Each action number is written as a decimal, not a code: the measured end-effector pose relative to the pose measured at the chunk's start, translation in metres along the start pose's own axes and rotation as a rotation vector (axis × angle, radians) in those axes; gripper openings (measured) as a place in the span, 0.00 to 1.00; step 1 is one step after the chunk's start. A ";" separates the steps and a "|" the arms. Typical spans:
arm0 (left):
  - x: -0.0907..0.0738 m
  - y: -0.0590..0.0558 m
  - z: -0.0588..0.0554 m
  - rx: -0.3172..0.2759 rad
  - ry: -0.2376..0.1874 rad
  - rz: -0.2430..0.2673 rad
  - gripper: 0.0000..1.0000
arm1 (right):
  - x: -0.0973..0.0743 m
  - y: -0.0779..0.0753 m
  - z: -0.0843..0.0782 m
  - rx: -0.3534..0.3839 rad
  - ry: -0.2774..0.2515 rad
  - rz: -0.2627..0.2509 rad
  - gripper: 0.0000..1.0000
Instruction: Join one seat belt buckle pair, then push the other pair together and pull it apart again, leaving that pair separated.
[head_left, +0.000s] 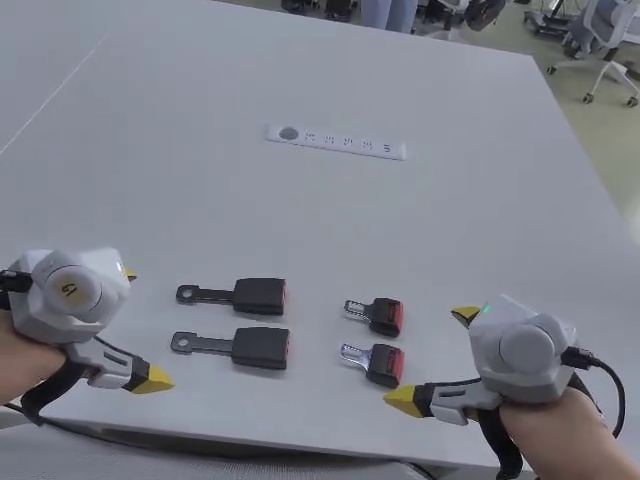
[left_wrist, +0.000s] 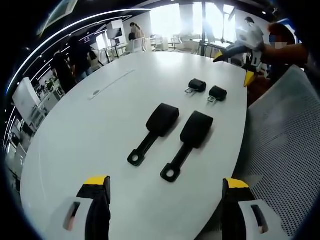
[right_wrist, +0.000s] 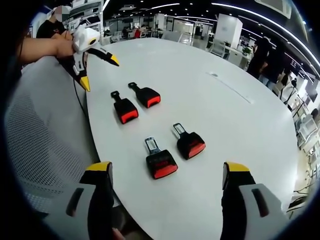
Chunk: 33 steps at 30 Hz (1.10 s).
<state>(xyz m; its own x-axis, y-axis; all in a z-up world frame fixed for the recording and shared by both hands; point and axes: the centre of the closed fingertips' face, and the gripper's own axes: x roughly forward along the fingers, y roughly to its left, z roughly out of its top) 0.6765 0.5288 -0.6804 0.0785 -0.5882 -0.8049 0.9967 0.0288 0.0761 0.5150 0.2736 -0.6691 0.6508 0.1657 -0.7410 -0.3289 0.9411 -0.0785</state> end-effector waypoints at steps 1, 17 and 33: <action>0.000 -0.001 0.001 0.003 -0.001 -0.004 0.94 | 0.001 0.001 0.000 -0.011 0.000 0.002 0.90; 0.002 -0.030 0.014 0.084 -0.013 -0.132 0.84 | 0.012 0.013 0.003 -0.019 -0.012 0.095 0.66; 0.033 -0.036 0.040 0.183 0.023 -0.228 0.65 | 0.027 0.022 0.007 -0.095 -0.006 0.184 0.49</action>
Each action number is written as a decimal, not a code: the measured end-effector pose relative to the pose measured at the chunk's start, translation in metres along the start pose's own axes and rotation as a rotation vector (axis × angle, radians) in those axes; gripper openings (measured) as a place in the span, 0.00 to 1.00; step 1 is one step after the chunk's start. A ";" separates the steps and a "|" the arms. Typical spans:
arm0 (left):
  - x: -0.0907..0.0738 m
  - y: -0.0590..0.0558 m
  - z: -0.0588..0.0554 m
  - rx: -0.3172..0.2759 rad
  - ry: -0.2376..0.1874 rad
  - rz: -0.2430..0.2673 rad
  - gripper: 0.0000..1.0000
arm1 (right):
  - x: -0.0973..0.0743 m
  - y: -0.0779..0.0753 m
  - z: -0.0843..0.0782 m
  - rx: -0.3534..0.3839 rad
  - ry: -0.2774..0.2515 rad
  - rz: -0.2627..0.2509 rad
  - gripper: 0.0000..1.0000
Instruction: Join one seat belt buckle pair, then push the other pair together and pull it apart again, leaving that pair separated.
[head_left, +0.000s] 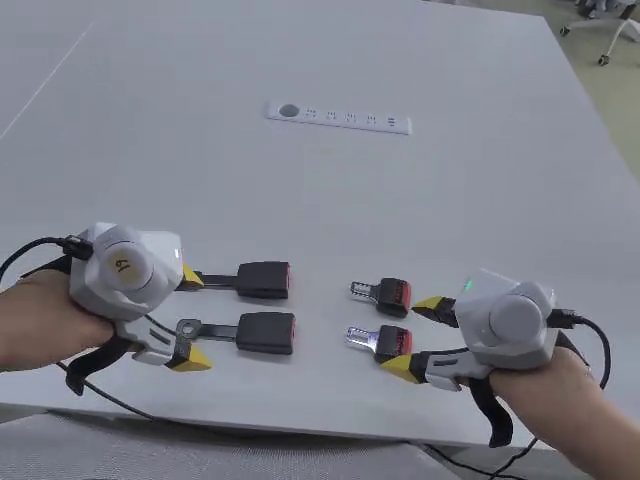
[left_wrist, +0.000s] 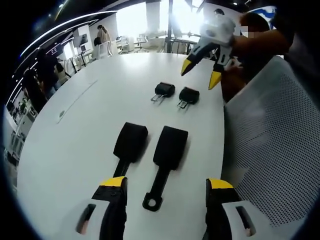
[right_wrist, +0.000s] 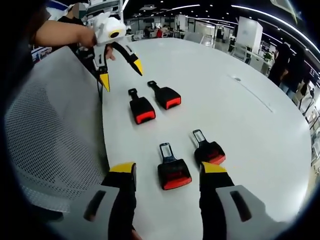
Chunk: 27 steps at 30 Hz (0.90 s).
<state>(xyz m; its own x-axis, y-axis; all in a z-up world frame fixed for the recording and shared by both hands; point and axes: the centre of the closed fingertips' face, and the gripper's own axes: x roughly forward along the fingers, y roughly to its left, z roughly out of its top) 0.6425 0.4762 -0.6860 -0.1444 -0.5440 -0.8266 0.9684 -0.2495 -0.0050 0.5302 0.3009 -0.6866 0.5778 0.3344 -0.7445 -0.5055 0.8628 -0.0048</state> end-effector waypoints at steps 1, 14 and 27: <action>0.004 -0.001 0.001 0.005 0.003 -0.009 0.65 | 0.002 0.000 -0.001 -0.007 0.005 0.002 0.48; 0.044 -0.009 0.003 0.090 0.054 -0.080 0.57 | 0.015 -0.001 -0.012 -0.079 0.063 0.046 0.44; 0.062 -0.005 0.010 0.119 0.047 -0.088 0.50 | 0.027 -0.003 -0.022 -0.119 0.130 0.102 0.42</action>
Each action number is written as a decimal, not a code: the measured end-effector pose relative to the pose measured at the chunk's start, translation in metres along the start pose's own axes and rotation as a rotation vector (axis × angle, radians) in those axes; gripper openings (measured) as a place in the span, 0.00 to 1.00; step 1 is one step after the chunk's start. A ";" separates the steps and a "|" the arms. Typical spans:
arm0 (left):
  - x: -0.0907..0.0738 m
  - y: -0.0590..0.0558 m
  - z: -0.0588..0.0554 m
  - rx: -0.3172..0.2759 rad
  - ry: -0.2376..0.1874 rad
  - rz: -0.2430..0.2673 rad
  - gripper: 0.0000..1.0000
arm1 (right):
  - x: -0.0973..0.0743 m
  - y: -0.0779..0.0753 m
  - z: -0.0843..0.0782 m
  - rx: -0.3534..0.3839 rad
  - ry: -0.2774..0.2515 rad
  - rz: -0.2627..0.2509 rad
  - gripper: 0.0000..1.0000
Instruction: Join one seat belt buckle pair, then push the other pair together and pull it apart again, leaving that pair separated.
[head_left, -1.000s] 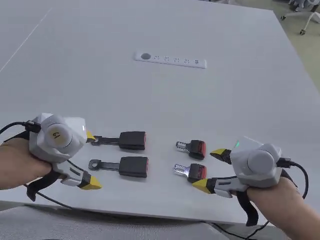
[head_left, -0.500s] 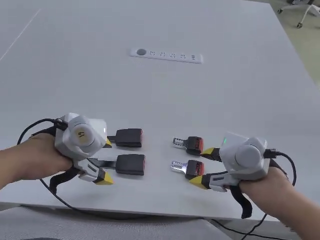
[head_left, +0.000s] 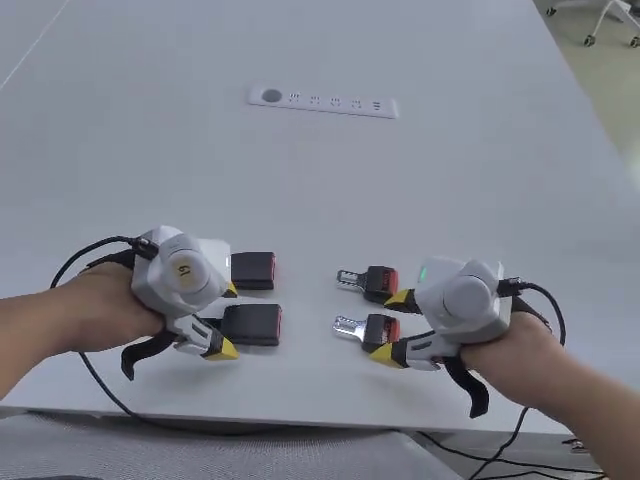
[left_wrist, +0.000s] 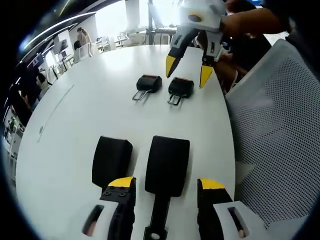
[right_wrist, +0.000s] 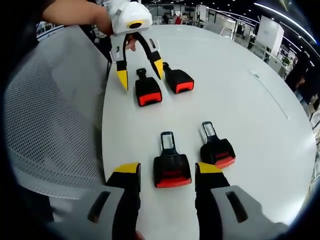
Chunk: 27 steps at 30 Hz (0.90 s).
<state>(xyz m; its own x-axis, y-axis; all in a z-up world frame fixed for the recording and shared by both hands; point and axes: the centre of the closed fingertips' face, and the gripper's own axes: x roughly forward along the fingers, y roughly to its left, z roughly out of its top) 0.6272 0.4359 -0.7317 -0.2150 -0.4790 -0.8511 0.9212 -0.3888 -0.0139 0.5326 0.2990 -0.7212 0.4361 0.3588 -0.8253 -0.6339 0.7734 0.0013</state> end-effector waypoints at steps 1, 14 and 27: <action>0.001 0.001 -0.001 -0.006 -0.006 0.001 0.49 | 0.001 -0.001 -0.001 0.003 0.002 0.004 0.41; 0.015 0.001 -0.001 0.060 -0.031 -0.026 0.38 | 0.012 -0.005 -0.014 -0.017 0.060 0.050 0.38; 0.017 0.001 0.003 0.075 -0.023 -0.050 0.37 | 0.017 -0.003 -0.019 -0.146 0.133 0.122 0.34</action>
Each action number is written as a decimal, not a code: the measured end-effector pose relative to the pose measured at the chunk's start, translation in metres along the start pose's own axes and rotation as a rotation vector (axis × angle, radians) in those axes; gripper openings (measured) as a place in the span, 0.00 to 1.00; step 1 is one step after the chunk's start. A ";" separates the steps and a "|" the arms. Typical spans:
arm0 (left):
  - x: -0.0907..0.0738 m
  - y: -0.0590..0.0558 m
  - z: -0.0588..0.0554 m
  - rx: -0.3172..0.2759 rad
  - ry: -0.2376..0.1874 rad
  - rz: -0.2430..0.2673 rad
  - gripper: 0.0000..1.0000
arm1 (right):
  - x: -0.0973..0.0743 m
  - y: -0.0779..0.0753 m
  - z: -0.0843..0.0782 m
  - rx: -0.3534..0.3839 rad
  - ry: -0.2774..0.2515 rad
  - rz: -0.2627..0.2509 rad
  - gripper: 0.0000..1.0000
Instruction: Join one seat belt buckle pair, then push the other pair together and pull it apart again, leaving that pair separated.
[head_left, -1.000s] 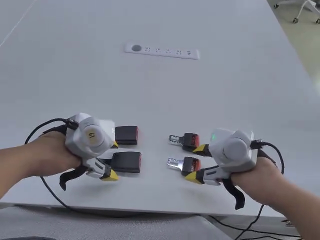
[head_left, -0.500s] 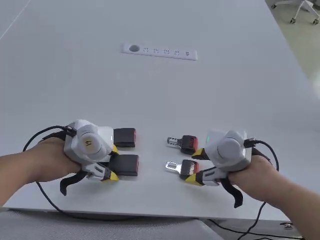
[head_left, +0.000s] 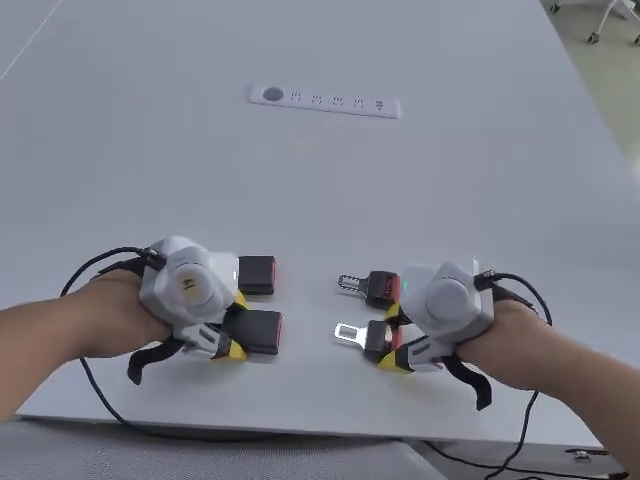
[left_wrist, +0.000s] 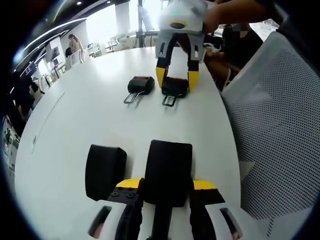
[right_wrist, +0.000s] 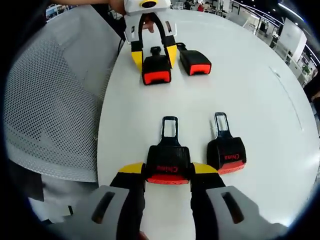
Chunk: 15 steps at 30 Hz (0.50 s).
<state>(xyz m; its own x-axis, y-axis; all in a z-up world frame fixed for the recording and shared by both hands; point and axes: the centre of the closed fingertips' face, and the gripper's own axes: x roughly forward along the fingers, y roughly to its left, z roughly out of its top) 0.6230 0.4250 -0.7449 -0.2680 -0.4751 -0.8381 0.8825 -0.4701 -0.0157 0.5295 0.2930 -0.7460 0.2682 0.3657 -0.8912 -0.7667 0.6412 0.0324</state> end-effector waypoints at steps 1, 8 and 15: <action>0.000 0.000 0.000 0.008 0.005 -0.002 0.37 | 0.000 0.000 0.000 -0.018 0.004 0.007 0.34; 0.000 -0.002 0.000 0.021 0.023 -0.005 0.36 | 0.000 0.001 -0.002 -0.094 0.023 0.035 0.33; 0.000 -0.003 0.000 0.013 0.027 0.002 0.34 | 0.000 -0.001 -0.001 -0.103 0.009 0.050 0.33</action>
<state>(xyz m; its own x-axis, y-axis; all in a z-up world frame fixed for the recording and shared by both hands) 0.6205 0.4260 -0.7448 -0.2554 -0.4559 -0.8526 0.8780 -0.4785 -0.0072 0.5293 0.2915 -0.7467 0.2233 0.3895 -0.8936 -0.8348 0.5497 0.0309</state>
